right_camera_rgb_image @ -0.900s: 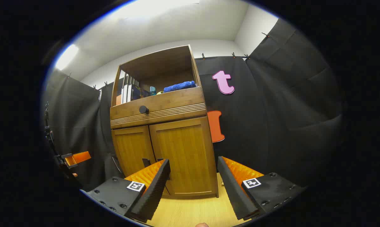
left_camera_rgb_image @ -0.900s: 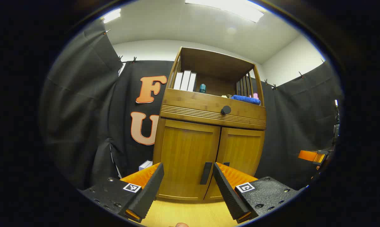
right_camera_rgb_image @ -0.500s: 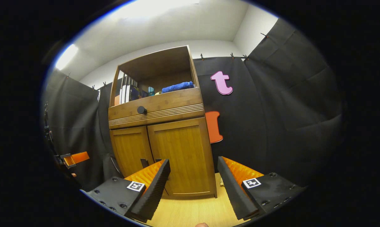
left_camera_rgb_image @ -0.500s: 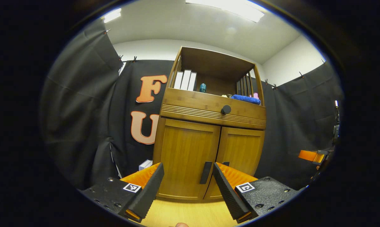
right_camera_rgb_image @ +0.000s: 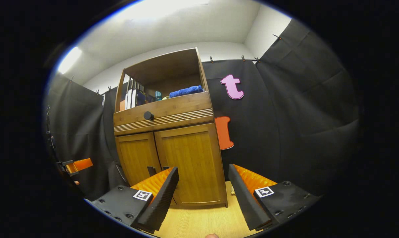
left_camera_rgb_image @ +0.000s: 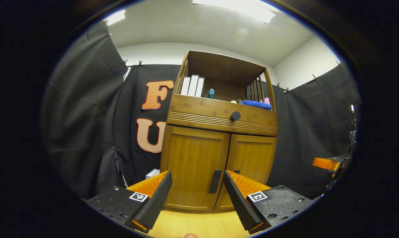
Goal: Open the right door of the double-door shoe cabinet with the right hand, and open the left door with the left hand.
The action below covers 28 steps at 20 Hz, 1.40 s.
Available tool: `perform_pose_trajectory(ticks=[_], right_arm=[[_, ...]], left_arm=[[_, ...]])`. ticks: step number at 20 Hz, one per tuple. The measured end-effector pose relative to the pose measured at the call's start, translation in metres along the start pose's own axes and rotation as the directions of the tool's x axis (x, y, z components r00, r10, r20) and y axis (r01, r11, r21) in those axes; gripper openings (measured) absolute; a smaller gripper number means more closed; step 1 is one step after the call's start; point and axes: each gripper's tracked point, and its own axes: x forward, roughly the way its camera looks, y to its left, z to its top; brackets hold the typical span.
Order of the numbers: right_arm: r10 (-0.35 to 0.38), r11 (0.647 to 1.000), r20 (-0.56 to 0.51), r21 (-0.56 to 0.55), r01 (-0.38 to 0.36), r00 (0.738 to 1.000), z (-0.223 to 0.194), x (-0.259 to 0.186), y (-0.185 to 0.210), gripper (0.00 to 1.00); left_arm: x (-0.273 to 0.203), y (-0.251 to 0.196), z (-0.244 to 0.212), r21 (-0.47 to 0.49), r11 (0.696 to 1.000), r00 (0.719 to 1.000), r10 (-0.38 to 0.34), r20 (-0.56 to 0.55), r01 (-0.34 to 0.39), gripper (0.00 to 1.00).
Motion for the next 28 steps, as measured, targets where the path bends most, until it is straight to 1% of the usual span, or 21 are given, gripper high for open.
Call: perform_pose_trajectory(ticks=[1, 2, 5, 6, 9, 10, 13, 14, 15, 17, 25, 26, 27, 28], right_arm=[[0.001, 1.000, 0.000, -0.001, -0.001, 1.000, 0.000, 0.000, 0.001, 0.89], [0.001, 1.000, 0.000, -0.002, -0.001, 1.000, -0.001, 0.000, 0.001, 0.89], [0.002, 1.000, -0.004, -0.004, -0.002, 1.000, -0.003, 0.000, 0.001, 0.89], [0.001, 1.000, -0.004, -0.006, -0.001, 1.000, -0.004, 0.001, 0.001, 0.89], [-0.004, 1.000, -0.004, -0.012, 0.004, 1.000, -0.007, 0.004, 0.001, 0.89], [-0.004, 1.000, -0.005, -0.014, 0.004, 1.000, -0.009, 0.007, 0.001, 0.97], [-0.003, 1.000, -0.003, -0.020, 0.003, 1.000, -0.012, 0.011, 0.004, 0.98], [-0.002, 1.000, 0.000, -0.021, 0.002, 1.000, -0.014, 0.012, 0.006, 0.98], [-0.002, 1.000, 0.002, -0.022, 0.002, 1.000, -0.017, 0.013, 0.007, 0.98], [-0.006, 1.000, 0.002, -0.028, 0.006, 1.000, -0.020, 0.017, 0.008, 0.98], [0.003, 0.999, -0.035, -0.032, -0.004, 0.999, -0.051, 0.050, 0.025, 0.98], [0.000, 0.999, -0.037, -0.038, -0.001, 0.999, -0.054, 0.056, 0.025, 0.98], [0.000, 0.999, -0.038, -0.043, -0.002, 0.999, -0.059, 0.061, 0.027, 0.98], [-0.001, 0.999, -0.044, -0.046, -0.001, 0.999, -0.064, 0.068, 0.029, 0.98]], left_arm=[[0.000, 0.000, 0.000, -0.001, 1.000, 1.000, 0.001, 0.000, -0.001, 0.92], [0.000, 0.000, 0.000, -0.002, 1.000, 1.000, 0.000, -0.001, 0.000, 0.94], [-0.001, 0.000, -0.001, -0.004, 1.000, 1.000, -0.002, -0.004, 0.002, 0.94], [-0.002, 0.001, -0.001, -0.005, 1.000, 1.000, -0.002, -0.004, 0.002, 0.91], [-0.001, 0.000, 0.000, -0.006, 1.000, 1.000, -0.003, -0.001, 0.003, 0.91], [-0.002, 0.000, 0.000, -0.007, 1.000, 1.000, -0.004, -0.002, 0.004, 0.94], [-0.003, 0.002, -0.001, -0.002, 1.000, 1.000, -0.004, -0.003, 0.004, 0.94], [-0.003, 0.002, -0.002, -0.001, 1.000, 1.000, -0.004, -0.003, 0.004, 0.91], [-0.003, 0.004, -0.002, -0.002, 1.000, 1.000, -0.002, -0.001, 0.002, 0.94], [-0.003, 0.006, -0.002, 0.000, 1.000, 1.000, -0.001, -0.002, 0.001, 0.94], [-0.001, 0.023, -0.005, 0.018, 1.000, 1.000, 0.022, 0.005, -0.023, 0.94], [0.000, 0.026, -0.005, 0.026, 0.999, 1.000, 0.026, 0.007, -0.027, 0.91], [0.002, 0.028, -0.006, 0.028, 0.999, 1.000, 0.029, 0.009, -0.029, 0.91], [0.003, 0.030, -0.007, 0.030, 0.999, 0.999, 0.030, 0.010, -0.031, 0.94]])
